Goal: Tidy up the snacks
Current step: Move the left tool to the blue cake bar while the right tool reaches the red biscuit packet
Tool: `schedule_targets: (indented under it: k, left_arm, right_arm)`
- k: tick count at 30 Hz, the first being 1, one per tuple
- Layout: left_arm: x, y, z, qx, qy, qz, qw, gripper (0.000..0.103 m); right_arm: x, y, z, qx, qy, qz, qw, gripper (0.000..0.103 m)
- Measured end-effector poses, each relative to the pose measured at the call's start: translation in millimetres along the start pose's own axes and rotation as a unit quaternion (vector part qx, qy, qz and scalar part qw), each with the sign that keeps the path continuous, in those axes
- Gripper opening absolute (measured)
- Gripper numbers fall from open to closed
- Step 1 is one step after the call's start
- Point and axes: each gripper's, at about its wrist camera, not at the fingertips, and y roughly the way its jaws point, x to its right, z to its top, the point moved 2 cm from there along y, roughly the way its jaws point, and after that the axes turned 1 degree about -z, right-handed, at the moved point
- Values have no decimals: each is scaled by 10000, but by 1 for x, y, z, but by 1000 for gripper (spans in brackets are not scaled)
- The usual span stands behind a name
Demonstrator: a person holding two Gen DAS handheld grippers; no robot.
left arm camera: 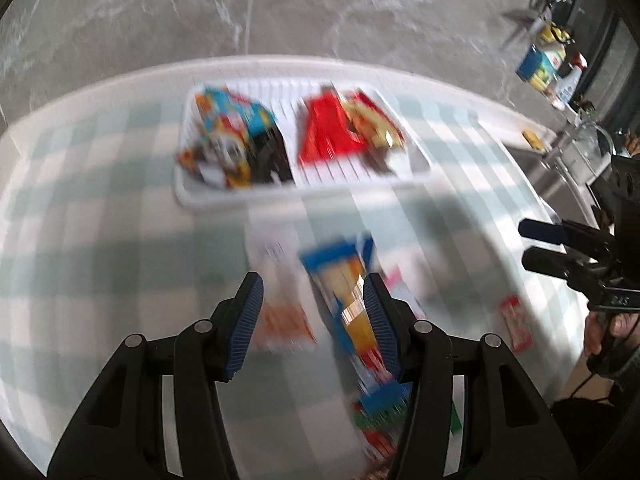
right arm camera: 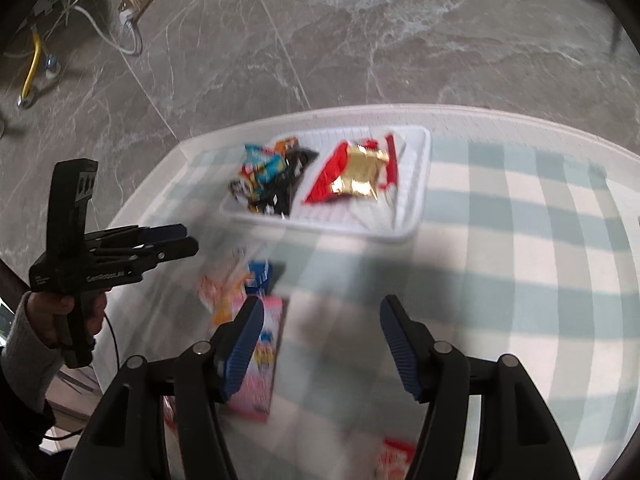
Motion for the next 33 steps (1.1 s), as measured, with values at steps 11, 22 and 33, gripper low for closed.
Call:
schedule_targets:
  k: [11, 22, 33]
  left_arm:
    - [25, 16, -44, -357, -174, -241, 9989, 50]
    - [22, 38, -34, -556, -262, -225, 9979, 50]
    - [23, 55, -28, -628, -308, -274, 9972, 50]
  right_arm:
    - [20, -9, -63, -319, 321, -327, 9984, 64]
    - [26, -13, -89, -453, 193, -746, 9960, 65]
    - [28, 0, -109, -770, 323, -909, 9923, 65]
